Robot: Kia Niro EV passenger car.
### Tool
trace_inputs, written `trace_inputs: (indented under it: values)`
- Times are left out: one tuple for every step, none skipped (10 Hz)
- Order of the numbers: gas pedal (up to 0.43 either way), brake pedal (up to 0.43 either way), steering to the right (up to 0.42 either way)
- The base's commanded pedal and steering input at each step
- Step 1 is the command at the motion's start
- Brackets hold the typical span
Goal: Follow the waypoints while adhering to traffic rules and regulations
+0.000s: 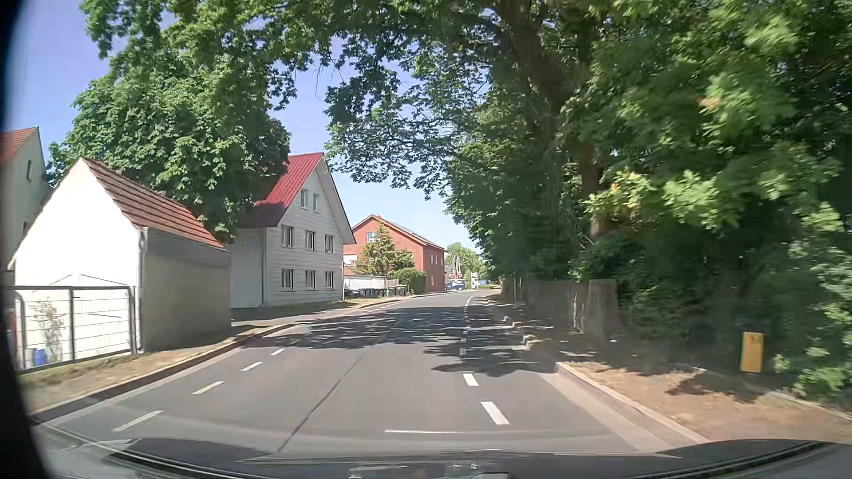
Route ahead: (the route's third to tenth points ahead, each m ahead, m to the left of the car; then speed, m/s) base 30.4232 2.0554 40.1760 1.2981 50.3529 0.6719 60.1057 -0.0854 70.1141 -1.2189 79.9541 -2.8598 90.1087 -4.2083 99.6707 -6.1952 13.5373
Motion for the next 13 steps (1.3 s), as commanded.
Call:
trace_inputs:
  values:
    - [0.157,0.000,-0.010]
    - [0.157,0.000,-0.007]
    - [0.157,0.000,-0.004]
    - [0.157,0.000,-0.003]
    - [0.157,0.000,-0.001]
    - [0.157,0.000,0.000]
    - [0.157,0.000,0.002]
    - [0.157,0.000,0.003]
    - [0.157,0.000,0.004]
    - [0.157,0.000,0.005]
    - [0.157,0.000,0.005]
    - [0.169,0.000,0.005]
    - [0.169,0.000,0.005]
